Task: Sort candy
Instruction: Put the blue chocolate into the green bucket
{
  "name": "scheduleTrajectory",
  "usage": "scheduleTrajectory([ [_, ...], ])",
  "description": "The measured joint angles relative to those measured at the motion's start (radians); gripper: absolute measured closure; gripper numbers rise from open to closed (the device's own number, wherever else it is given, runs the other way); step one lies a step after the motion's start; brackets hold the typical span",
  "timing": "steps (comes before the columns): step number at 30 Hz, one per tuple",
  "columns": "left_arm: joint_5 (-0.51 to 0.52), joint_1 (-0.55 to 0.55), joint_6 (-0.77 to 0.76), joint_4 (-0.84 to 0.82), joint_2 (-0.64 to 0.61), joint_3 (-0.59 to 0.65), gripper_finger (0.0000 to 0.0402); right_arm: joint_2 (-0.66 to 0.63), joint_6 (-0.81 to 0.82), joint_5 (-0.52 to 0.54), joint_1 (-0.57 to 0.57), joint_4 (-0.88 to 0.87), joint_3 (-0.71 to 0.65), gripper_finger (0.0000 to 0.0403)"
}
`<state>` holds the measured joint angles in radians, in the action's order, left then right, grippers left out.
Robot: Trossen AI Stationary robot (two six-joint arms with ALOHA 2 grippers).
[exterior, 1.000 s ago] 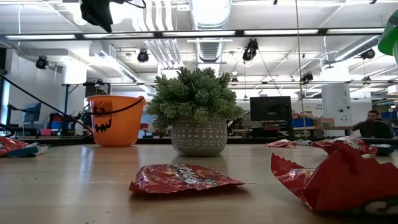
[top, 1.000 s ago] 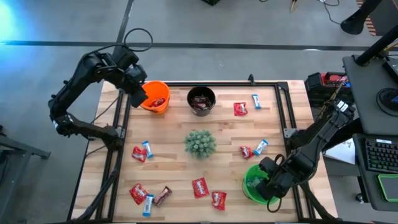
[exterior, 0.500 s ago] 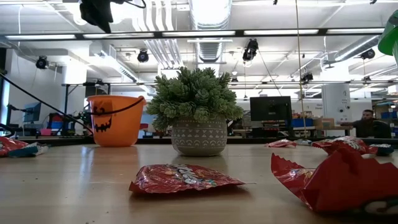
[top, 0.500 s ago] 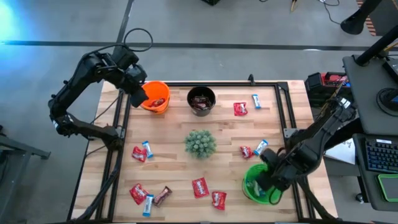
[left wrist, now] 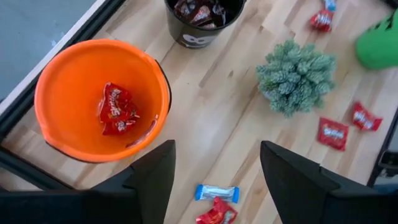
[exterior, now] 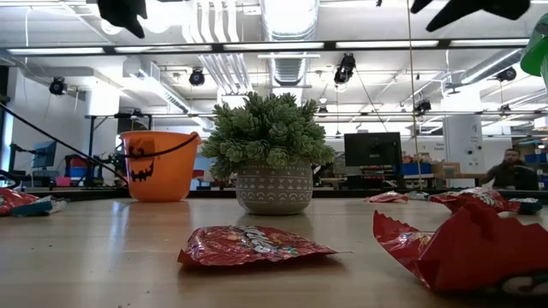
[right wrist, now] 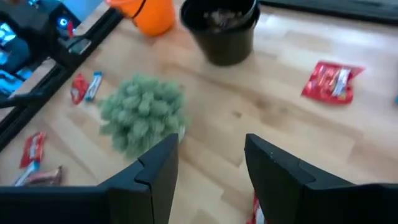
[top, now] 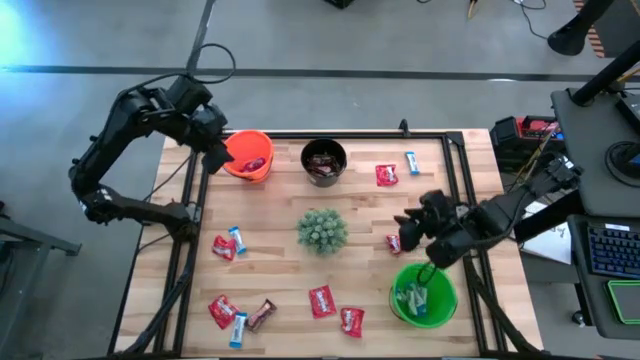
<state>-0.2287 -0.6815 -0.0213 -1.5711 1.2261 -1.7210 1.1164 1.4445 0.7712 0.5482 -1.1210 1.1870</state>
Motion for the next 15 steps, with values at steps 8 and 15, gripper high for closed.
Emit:
scheduleTrajectory([
  [8,-0.002,0.024,0.043,0.000,-0.105,0.017,0.0199,-0.046,-0.232,0.008,-0.152,0.007,0.000,0.0229],
  [15,-0.022,0.057,0.014,0.000,-0.198,0.110,0.0208,-0.089,-0.337,-0.084,-0.247,0.008,0.000,0.0229],
])
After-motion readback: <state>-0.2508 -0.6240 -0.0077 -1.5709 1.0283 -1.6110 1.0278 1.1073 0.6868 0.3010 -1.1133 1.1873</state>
